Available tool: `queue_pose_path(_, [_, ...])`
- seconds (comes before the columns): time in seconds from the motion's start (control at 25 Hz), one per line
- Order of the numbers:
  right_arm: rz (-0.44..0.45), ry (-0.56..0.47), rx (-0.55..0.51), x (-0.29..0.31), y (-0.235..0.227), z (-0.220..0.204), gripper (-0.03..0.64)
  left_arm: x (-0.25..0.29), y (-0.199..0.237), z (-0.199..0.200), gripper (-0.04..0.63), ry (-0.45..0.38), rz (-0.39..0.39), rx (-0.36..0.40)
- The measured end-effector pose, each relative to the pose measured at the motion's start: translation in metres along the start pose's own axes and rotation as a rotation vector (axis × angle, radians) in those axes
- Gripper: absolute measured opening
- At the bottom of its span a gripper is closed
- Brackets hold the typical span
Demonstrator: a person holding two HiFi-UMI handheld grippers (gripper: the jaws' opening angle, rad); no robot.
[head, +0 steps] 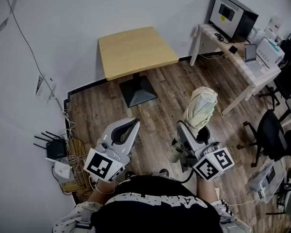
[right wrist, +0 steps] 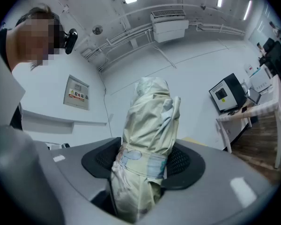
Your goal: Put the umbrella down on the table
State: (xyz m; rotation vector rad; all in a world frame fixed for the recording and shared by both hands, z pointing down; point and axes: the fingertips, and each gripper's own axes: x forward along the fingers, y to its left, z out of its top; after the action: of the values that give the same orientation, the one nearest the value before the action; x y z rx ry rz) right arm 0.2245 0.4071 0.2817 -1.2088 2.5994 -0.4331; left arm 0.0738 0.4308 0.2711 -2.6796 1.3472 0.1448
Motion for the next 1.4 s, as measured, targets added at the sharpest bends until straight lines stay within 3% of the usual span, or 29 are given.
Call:
queue_pose_path(0.16, [0.006,-0.004,-0.018,-0.005,0.001,0.002,0.293,0.005,-0.004,-0.001,-0.006,0.005,-0.005,-0.004])
queue_pose_path(0.36, [0.036,-0.054,0.041,-0.01,-0.001,0.011,0.298,0.016,-0.012,-0.003,-0.006,0.009,-0.034,0.001])
queue_pose_path(0.72, [-0.014,-0.054,0.013,-0.027,-0.027,0.021,0.298,0.043,-0.033,-0.001,-0.006,0.004,-0.074,0.013])
queue_pose_path(1.4, [0.011,-0.015,-0.016,-0.064,-0.073,0.031,0.298,0.085,-0.092,-0.016,-0.006,0.035,-0.086,0.014])
